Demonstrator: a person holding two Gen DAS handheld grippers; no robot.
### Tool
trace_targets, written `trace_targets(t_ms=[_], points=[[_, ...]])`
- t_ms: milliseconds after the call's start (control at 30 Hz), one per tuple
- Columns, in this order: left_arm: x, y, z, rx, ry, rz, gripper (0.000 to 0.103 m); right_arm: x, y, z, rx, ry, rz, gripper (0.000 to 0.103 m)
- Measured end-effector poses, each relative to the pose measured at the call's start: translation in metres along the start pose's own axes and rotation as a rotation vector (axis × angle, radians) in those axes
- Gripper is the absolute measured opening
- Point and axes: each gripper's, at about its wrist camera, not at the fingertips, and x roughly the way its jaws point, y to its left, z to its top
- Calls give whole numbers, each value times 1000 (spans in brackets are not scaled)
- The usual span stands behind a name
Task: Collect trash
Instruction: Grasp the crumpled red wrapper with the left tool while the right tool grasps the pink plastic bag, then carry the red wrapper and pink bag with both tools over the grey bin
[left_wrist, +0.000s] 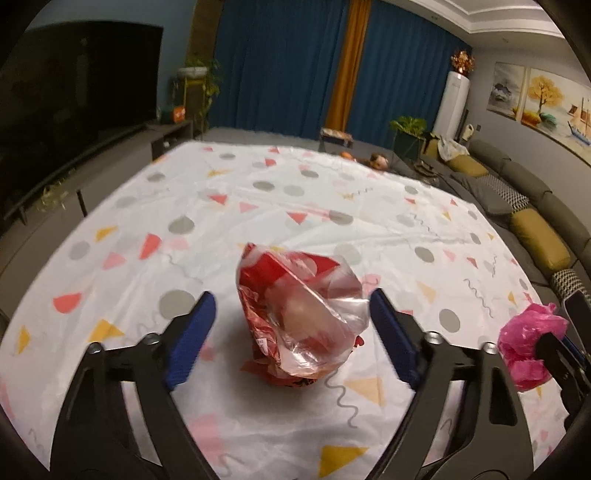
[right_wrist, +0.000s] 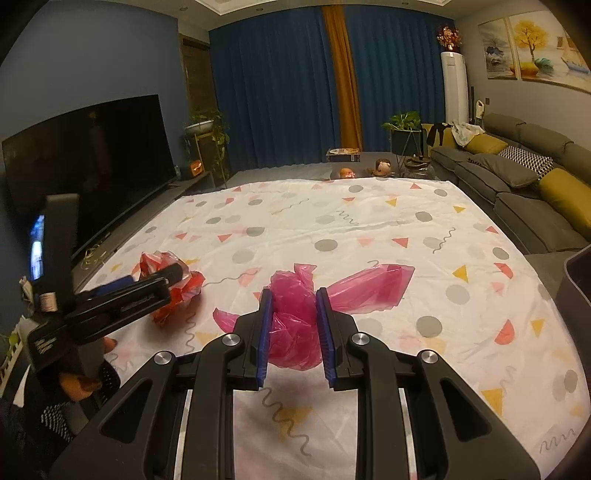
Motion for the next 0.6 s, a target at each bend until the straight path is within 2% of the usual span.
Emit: trace_targets(t_ms=[100, 200, 300, 433, 600], points=[[6, 1, -3, -6, 23, -25, 60, -3, 0, -1, -4, -3, 3, 24], [6, 1, -5, -1, 27, -40, 53, -5, 0, -2, -5, -6, 4, 24], [6, 3, -7, -12, 32, -68, 41, -6, 0, -4, -5, -8, 3, 24], [3, 4, -8, -16, 22, -75, 34, -7, 1, -3, -6, -11, 2, 24], [-13, -3, -8, 4, -6, -92, 32, -17, -2, -2, -6, -30, -6, 24]])
